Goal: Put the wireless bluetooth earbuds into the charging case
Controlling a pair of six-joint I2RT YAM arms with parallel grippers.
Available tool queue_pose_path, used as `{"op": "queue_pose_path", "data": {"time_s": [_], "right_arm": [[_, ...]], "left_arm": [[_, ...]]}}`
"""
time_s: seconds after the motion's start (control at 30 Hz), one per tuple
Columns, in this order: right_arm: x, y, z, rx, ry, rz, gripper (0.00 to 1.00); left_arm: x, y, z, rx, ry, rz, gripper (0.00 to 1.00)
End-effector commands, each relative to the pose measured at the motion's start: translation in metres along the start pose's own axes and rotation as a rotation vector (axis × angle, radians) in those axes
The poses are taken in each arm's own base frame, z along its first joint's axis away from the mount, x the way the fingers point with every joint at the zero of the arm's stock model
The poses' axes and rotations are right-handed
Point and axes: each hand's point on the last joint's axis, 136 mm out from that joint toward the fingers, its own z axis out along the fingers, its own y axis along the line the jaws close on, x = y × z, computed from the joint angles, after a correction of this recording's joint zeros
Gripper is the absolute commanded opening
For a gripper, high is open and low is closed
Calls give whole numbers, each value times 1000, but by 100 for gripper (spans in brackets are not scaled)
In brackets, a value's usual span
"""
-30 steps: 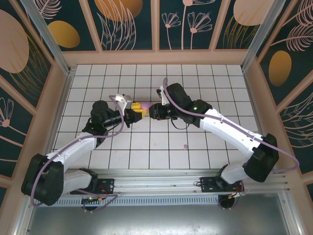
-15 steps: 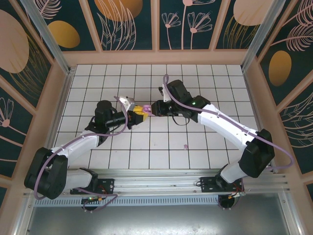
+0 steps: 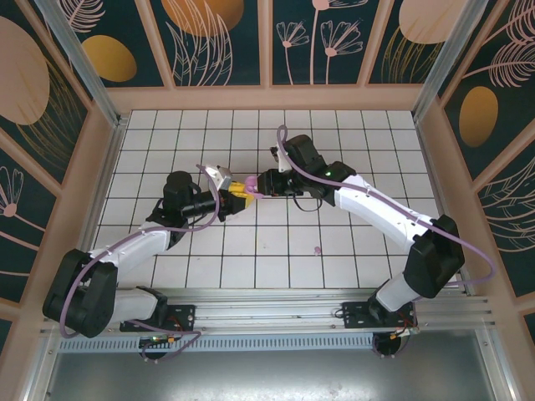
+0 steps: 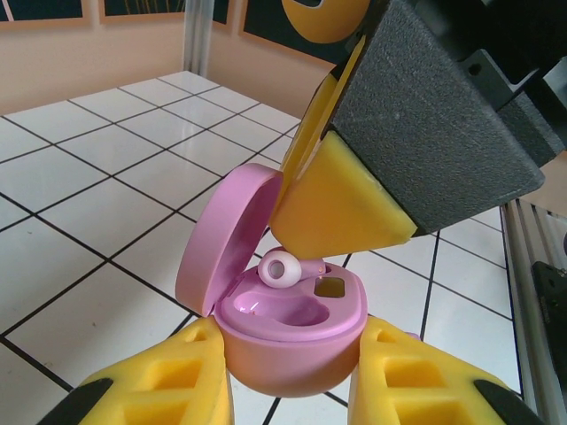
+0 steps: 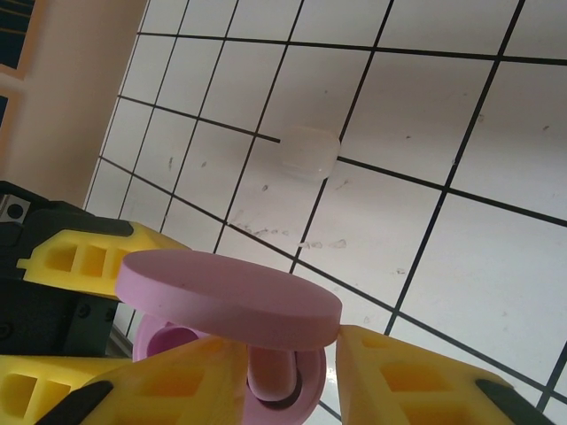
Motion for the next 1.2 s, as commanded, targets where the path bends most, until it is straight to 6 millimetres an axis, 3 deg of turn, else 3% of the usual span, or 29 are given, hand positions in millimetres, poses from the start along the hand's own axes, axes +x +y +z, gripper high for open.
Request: {"op": "queue_pose_path", "data": {"time_s": [0.0,0.23,0.5,0.87,1.17], "right_arm": [[0,13,0,-75,4,-40,32],[16,18,3,-108,70,-81,32],[19,23,5,-134,85,-141,32],[19,51,2,-296,103,-214,32],[18,63,-8,-388,76,-205,12]], "left_arm": [[-12,-8,2,43,-32,56,0],[-19,-13,2,70,-46,70,0],[-28,-23,0,121,-73,88,0],[-32,-34,-5,162,-92,106,0],[-33,-34,-5,167,-96,110,0]]}}
